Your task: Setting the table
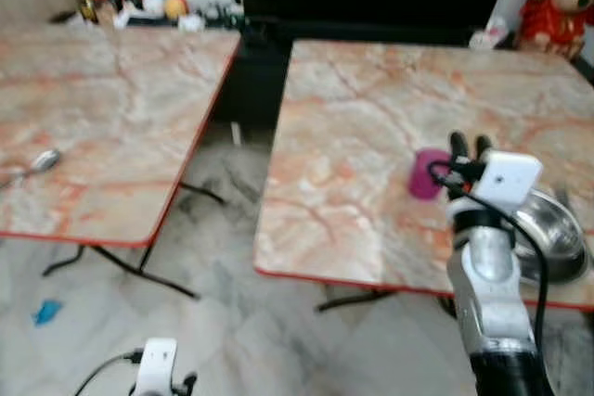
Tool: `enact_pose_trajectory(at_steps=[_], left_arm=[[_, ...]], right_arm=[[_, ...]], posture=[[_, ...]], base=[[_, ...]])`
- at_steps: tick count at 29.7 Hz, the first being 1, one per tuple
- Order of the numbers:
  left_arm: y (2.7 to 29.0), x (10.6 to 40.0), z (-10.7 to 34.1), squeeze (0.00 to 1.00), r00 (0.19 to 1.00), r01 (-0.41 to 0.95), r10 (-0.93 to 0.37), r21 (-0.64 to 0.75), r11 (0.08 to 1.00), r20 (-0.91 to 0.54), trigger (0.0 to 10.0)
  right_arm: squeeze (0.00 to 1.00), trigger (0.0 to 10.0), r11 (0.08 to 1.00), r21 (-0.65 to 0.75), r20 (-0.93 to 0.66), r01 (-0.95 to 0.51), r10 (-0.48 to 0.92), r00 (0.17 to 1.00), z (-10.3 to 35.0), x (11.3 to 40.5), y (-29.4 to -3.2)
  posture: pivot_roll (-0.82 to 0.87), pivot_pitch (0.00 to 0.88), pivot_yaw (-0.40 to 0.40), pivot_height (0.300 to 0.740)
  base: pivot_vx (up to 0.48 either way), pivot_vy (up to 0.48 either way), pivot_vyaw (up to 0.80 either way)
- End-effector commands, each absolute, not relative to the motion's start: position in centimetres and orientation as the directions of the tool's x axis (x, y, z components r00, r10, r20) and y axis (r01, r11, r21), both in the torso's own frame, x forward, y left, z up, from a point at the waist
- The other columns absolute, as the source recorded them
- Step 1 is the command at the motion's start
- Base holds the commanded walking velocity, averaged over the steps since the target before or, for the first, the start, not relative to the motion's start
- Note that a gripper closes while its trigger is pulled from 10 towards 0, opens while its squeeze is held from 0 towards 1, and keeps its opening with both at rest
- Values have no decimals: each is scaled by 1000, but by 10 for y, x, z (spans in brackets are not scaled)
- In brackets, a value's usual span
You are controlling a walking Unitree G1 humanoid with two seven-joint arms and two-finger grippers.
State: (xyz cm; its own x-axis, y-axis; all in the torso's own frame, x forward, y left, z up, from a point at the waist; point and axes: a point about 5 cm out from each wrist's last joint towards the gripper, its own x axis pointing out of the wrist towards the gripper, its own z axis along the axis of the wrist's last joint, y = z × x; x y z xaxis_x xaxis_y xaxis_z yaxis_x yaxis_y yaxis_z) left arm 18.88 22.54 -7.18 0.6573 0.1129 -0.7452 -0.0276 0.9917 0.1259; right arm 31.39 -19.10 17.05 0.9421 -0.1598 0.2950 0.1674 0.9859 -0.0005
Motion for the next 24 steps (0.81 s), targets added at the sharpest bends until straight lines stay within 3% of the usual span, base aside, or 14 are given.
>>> enact_pose_trajectory(at_steps=[1,24], left_arm=[[220,186,-74,0,649,-28,104,112,993,-754,10000],[222,186,-74,0,648,-16,99,117,993,-755,10000]], right_arm=[[0,10000,984,-5,289,180,-171,942,171,312,-195],[0,10000,994,3,272,113,-110,956,166,315,-176]], posture=[[61,0,24,740],[67,0,29,740]], base=[[0,330,0],[0,334,0]])
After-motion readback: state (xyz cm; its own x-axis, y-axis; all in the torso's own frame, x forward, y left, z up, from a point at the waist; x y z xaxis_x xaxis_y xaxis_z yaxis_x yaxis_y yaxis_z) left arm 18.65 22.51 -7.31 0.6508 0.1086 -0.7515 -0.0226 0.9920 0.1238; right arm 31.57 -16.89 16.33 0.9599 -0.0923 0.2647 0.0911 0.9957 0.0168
